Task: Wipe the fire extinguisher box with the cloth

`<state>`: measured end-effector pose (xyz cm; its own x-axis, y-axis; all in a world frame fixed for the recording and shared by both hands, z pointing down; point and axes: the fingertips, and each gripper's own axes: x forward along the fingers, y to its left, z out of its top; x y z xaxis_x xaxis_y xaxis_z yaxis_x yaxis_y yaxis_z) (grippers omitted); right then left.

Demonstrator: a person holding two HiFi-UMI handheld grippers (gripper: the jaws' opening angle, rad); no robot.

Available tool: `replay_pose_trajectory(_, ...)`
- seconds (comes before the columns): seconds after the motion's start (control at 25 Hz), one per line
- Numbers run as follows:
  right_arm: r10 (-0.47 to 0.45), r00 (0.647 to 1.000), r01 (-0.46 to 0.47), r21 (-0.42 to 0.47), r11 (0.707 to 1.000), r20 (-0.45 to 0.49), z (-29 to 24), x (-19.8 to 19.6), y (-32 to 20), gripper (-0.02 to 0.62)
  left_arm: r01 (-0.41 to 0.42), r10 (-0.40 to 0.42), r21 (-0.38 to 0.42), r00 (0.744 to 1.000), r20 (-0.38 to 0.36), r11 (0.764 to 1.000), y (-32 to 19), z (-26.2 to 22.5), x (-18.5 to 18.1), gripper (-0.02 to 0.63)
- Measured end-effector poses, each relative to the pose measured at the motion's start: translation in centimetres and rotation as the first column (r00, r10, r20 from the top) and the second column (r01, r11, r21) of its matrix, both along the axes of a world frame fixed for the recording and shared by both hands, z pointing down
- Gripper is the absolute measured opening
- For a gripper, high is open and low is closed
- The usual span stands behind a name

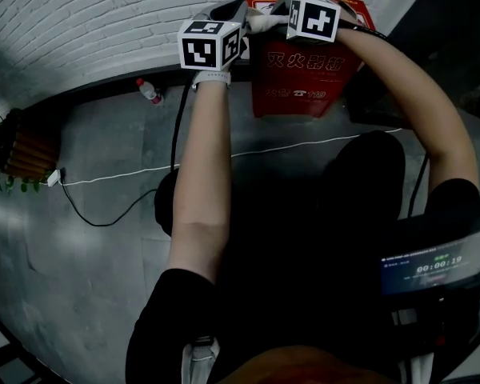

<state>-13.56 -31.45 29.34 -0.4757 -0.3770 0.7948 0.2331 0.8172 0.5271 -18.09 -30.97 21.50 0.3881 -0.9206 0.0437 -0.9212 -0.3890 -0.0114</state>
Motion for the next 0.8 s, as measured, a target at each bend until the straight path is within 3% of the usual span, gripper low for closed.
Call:
replay_pose_trajectory(0.52,-0.038,0.999,0.037,-0.026,0.999,-0.027,0.2,1.8,3.3,0.101,-0.006,0.007,0.018,1.0,-0.008,1.0,0.0,-0.7,0.7,0.003)
replay_pose_trajectory(0.8,-0.018,1.0,0.018,0.0,1.0,0.015,-2.5,3.6,1.3,0.103,-0.013,0.014,0.035,1.0,-0.021,0.999,-1.0,-1.4,1.5,0.003)
